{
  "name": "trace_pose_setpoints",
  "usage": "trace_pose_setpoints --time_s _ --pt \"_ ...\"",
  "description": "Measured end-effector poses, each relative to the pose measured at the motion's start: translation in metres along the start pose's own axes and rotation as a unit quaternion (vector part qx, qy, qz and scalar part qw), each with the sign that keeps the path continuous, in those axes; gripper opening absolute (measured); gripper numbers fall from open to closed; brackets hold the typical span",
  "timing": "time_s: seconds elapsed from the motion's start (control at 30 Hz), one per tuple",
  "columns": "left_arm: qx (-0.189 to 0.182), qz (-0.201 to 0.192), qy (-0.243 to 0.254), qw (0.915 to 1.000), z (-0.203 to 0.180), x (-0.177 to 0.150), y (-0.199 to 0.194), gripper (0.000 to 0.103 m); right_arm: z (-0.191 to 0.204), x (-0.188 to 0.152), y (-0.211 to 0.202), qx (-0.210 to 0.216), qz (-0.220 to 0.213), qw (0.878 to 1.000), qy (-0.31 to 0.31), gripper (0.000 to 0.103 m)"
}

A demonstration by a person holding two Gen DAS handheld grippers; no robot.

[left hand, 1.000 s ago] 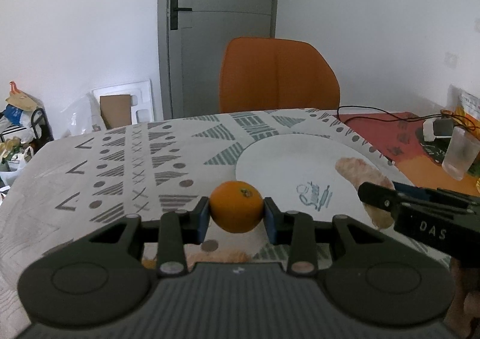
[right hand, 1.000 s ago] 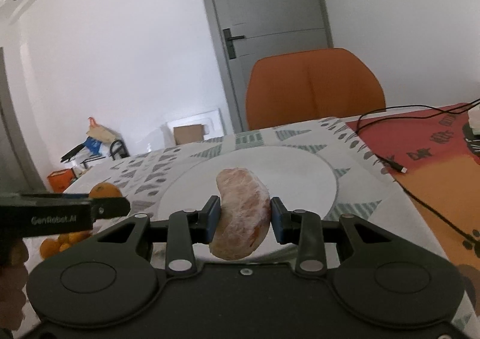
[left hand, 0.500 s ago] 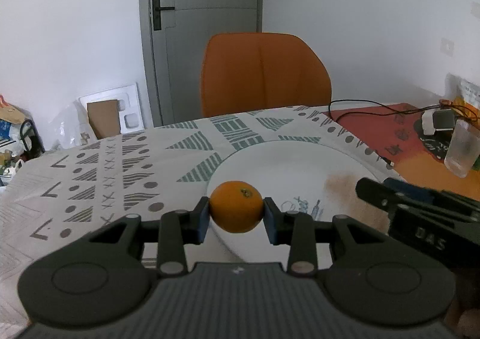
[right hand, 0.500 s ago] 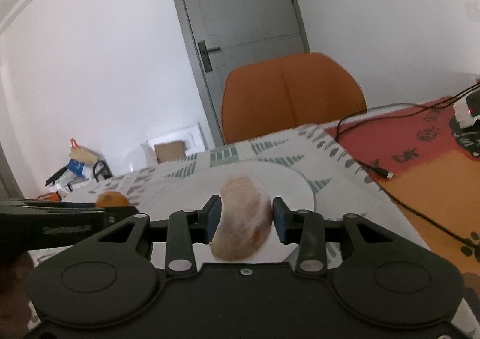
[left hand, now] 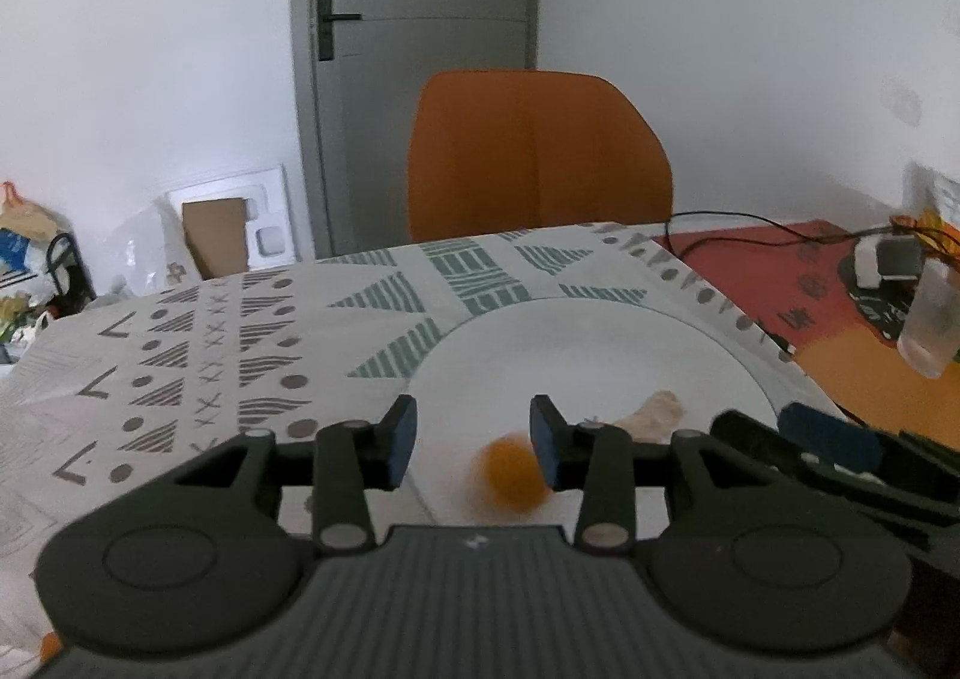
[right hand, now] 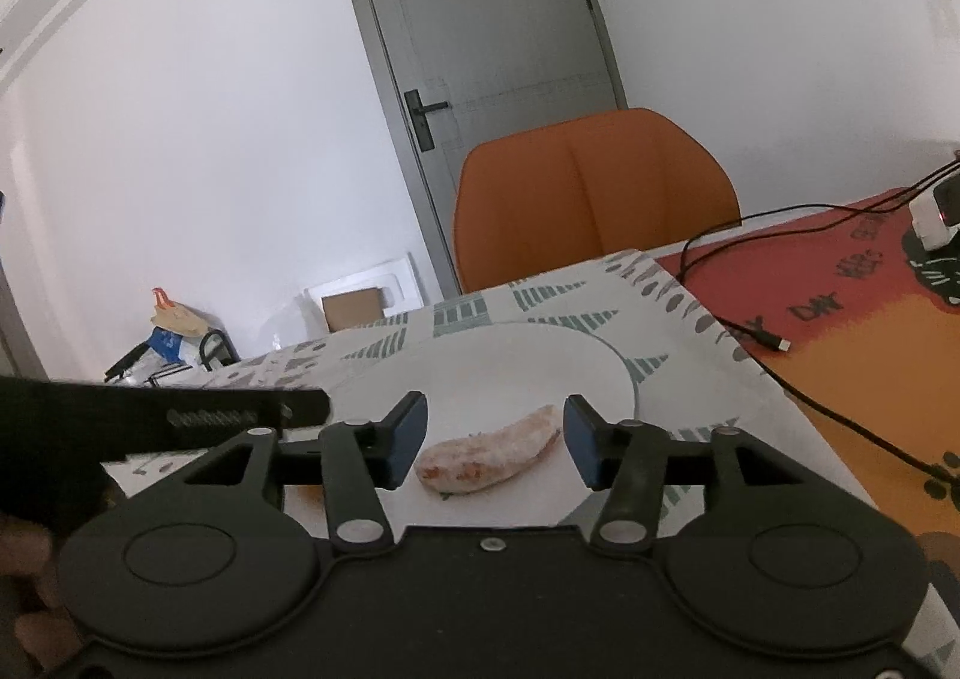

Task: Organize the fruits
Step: 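Open both grippers to drop the orange and pomelo segment onto the plate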

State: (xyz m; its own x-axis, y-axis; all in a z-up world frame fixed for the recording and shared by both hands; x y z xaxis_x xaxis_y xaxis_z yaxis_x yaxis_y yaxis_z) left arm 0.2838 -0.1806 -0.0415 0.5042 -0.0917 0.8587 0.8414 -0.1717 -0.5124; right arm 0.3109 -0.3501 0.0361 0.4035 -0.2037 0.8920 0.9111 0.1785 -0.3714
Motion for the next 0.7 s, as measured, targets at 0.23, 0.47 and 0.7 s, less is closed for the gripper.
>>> trace_pose_setpoints --time_s 0.23,0.47,0.7 --pt "0.037 -0.007 -0.008 0.9993 0.025 -0.006 -0.018 0.063 0.006 -0.003 0.000 0.010 0.008 1.000 -0.005 0.055" --pt "0.057 -0.014 -0.030 0.9978 0.050 -0.012 -0.046 0.080 0.014 -0.003 0.000 0.034 0.021 0.999 0.007 0.070" --pt "0.081 -0.027 -0.046 0.9953 0.076 -0.015 -0.066 0.090 0.039 0.002 -0.016 0.050 0.016 0.999 -0.011 0.092"
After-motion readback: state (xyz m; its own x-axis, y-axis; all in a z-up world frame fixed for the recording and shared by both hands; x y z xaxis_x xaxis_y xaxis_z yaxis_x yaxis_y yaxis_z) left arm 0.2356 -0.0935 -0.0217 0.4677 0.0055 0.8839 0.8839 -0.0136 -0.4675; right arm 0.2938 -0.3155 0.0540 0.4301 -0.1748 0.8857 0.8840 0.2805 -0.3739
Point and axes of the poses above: each gripper's, at about its wrist camera, not at the fingertips, and y roughly the way its jaws point, z to its left, x to its top, the point moved 7 cm from there along y, roughly the way its jaws point, and after that the axes turned 3 degrees about -z, right-handed, at the moved point
